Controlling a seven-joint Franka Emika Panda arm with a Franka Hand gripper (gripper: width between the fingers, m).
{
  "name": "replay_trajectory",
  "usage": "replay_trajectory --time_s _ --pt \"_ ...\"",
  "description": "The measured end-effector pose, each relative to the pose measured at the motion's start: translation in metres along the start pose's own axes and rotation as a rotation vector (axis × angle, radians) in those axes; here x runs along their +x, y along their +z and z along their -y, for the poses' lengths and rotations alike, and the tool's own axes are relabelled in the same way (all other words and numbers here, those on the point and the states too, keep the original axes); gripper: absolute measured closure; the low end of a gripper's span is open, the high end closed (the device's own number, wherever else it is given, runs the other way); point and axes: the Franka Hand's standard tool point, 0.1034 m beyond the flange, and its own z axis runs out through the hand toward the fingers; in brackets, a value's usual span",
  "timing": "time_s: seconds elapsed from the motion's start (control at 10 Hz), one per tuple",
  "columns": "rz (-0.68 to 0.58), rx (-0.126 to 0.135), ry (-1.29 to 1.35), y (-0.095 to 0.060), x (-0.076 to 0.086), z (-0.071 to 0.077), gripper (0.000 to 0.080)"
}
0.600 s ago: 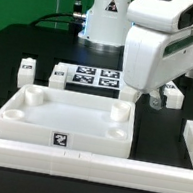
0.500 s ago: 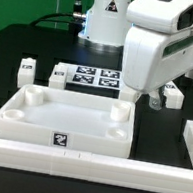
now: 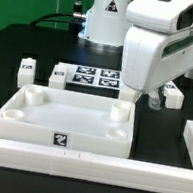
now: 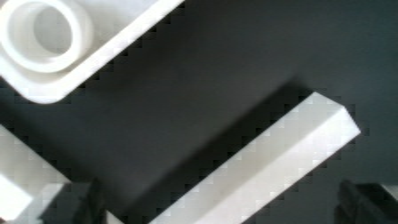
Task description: Assemble desk
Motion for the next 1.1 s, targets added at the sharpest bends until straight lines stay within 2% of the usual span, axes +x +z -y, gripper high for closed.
replay_trajectory --time_s 0.1,0.2,0.4,0.8,0.9,1.0,1.1 --pt "-0.008 -0.025 -0.120 0.004 -0.014 -0.004 0.0150" --pt "0.001 -0.034 -0.198 0.007 -0.030 -0.007 0.0150" --pt "0.003 -0.046 -0.258 0.015 -0.048 -0.012 0.0150" --pt "0.003 -0.044 -0.253 0.015 -0.048 -0.012 0.0150" --pt "0.002 -0.053 -0.278 0.015 -0.050 -0.013 0.0150" --pt "-0.012 -0.115 -0.387 0.017 -0.062 -0.016 0.0150" --pt "-0.015 -0.132 -0.425 0.022 -0.080 -0.012 0.0150"
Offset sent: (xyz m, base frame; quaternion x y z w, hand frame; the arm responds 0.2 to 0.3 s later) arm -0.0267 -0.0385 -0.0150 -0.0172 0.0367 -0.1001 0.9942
